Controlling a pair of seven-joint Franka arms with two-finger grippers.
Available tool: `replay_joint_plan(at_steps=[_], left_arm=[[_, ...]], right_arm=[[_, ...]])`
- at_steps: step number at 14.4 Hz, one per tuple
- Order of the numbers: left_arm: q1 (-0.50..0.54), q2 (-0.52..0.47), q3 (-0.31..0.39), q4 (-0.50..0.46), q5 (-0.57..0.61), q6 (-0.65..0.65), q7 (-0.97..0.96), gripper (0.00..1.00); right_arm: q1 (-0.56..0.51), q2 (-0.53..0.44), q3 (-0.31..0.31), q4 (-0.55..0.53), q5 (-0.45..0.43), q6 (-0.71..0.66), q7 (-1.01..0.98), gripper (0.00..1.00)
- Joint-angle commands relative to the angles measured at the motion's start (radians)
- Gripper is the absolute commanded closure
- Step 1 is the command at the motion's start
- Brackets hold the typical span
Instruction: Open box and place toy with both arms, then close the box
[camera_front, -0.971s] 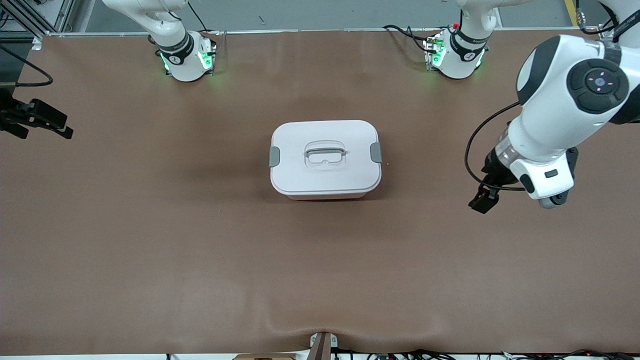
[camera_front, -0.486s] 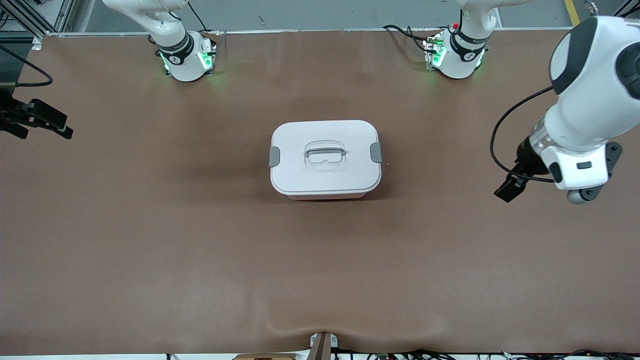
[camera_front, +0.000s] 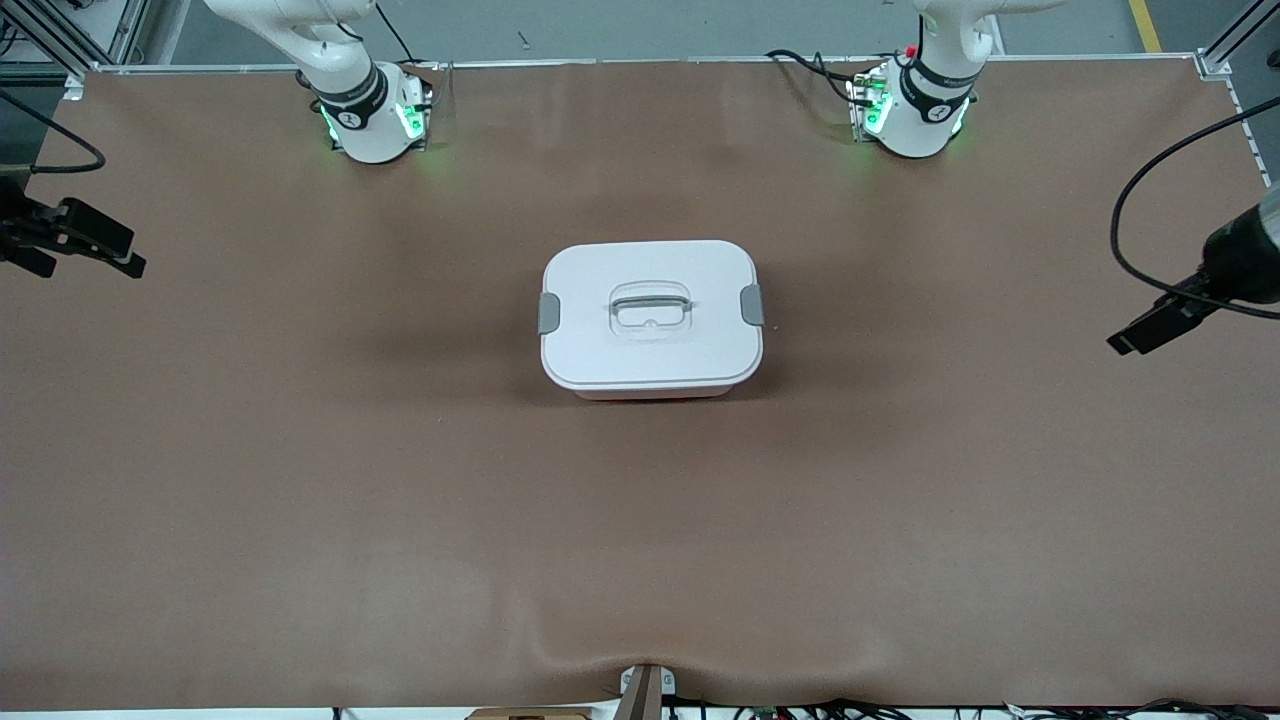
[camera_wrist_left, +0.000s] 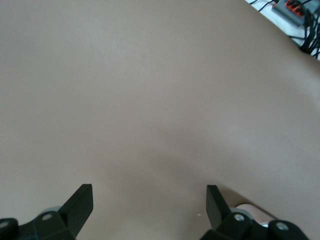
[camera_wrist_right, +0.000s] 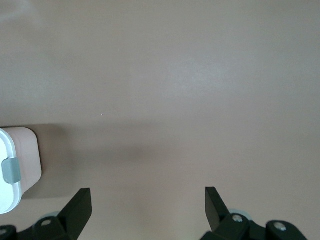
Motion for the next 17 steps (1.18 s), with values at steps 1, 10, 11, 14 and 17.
replay_joint_plan(at_steps=[1,10,11,14,17], left_arm=[[-0.046,-0.044,0.051,-0.015,-0.013,-0.038,0.081,0.0],[-0.032,-0.16,0.131,-0.057,-0.009,-0.14,0.488,0.0],[-0.032,-0.165,0.129,-0.055,-0.001,-0.141,0.488,0.0],[-0.034,-0.159,0.128,-0.055,0.008,-0.141,0.517,0.0],[-0.034,-0.162,0.12,-0.049,0.007,-0.141,0.523,0.0]], right_arm=[[-0.001,0.008,0.002,0.021,-0.015,-0.006,0.009,0.0],[0.003,0.007,0.0,0.021,-0.017,-0.009,0.011,0.0],[0.0,0.007,0.0,0.021,-0.017,-0.011,0.011,0.0],[0.0,0.007,0.0,0.021,-0.015,-0.017,0.011,0.0],[0.003,0.007,0.002,0.019,-0.014,-0.018,0.012,0.0]])
